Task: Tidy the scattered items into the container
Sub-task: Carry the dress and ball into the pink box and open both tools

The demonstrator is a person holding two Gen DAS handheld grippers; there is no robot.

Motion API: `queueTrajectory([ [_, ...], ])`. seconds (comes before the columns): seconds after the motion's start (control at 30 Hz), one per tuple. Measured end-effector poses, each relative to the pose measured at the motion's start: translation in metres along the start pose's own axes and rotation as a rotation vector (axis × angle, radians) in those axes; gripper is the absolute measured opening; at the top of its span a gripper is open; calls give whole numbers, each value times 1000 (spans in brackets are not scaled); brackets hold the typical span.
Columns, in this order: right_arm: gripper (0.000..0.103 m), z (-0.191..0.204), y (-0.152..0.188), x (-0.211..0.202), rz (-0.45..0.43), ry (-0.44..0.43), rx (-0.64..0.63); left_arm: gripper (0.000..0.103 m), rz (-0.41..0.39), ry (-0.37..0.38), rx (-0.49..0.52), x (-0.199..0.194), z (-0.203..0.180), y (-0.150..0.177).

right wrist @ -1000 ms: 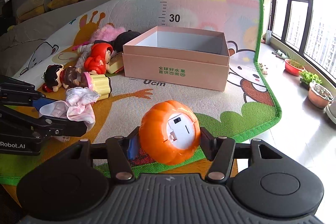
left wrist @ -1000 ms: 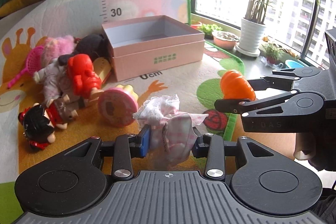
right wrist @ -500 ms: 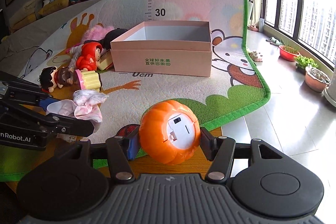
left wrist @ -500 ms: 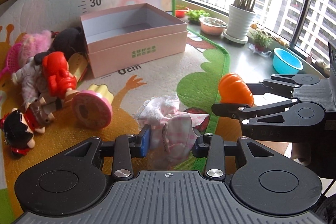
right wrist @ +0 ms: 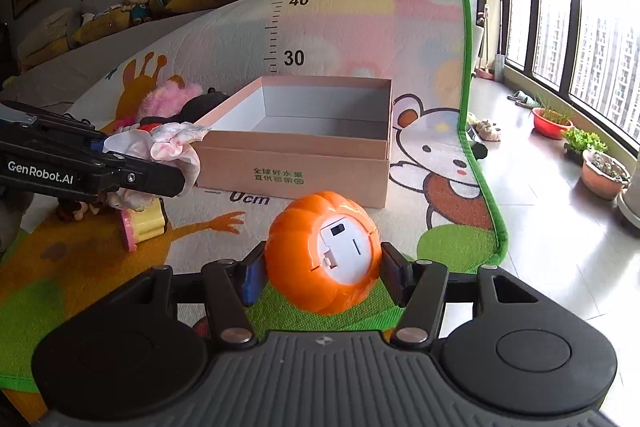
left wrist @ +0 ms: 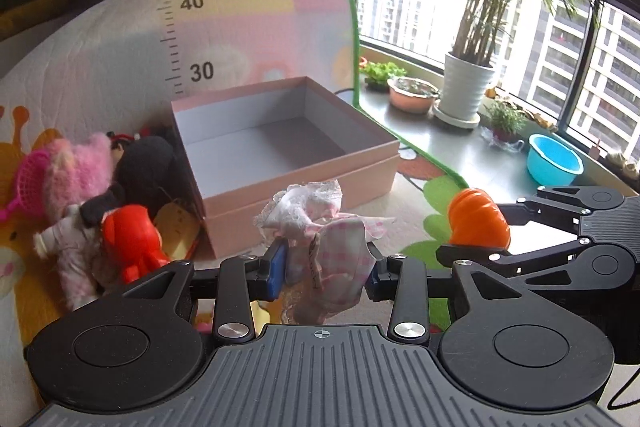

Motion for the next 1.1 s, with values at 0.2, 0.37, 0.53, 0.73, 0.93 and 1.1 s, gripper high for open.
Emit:
queueTrajectory([
  [0.2,57,-3,-74,32,-121,38,-51,42,-69,-52,-22,26,32,-54],
  [0.37,57,3,-102,69,-111,56,-107,42,-32,-80,-29,55,46,-75],
  [0.53,57,8,-102,89,-75,55,-123,43,4,-73,-16,74,47,-73],
  [0.73,58,4,-98,97,-39,65,-100,52,24,-75,-42,84,53,-69],
  [0.93,68,8,-98,88,-55,91,-112,70,-28,-54,-42,62,57,-62],
  [1.1,68,23,-98,70,-78,78,-128,76,-95,-51,-37,20,59,-38],
])
Point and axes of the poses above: each gripper's, at about its wrist camera, not at the fingertips, and x roughly the way its jaws point, z to its left, y to its underside, the point moved 5 cm from there along x, roughly the way its jaws point, and after that the axes turned 13 degrees about z, right-handed, at the moved point
